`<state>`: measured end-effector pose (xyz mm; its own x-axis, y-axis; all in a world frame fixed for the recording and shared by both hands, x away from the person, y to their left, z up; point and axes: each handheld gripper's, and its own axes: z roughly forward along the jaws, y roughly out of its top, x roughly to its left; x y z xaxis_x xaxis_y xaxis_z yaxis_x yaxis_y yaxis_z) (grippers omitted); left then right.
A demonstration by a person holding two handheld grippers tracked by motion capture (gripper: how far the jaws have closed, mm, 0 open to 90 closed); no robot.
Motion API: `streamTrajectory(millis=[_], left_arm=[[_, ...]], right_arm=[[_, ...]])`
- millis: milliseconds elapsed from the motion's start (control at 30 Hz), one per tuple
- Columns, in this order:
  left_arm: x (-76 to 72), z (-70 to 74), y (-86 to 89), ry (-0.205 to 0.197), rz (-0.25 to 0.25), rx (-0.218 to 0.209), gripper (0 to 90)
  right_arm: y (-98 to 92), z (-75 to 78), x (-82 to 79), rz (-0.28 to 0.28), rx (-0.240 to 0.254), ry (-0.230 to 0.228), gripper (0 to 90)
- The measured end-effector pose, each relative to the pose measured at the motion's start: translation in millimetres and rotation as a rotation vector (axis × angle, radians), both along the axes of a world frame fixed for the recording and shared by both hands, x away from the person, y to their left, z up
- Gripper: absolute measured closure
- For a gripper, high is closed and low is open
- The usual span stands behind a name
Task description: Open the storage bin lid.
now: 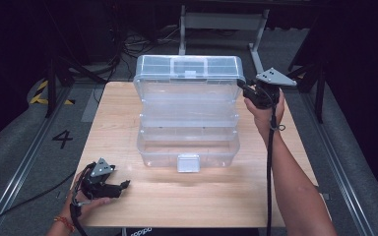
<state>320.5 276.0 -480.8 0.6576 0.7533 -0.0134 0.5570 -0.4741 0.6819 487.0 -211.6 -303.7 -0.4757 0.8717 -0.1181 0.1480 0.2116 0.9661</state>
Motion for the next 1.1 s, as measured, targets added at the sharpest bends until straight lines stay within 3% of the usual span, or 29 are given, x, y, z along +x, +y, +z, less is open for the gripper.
streamTrajectory(millis=[400,500,1100], left_arm=[[1.7,0.6,0.9,-0.013,-0.012,0.017,18.1],[1.6,-0.4,0.0,-0.006,-0.008,-0.003,18.0],[2.2,-0.3,0.5,-0.003,-0.016,-0.001,17.9]], right_arm=[[-1.5,4.4,15.3,0.009,0.03,0.028,76.2],[-2.1,4.7,20.3,0.011,0.037,0.032,76.4],[0.4,7.4,40.9,-0.006,0.045,0.05,78.0]])
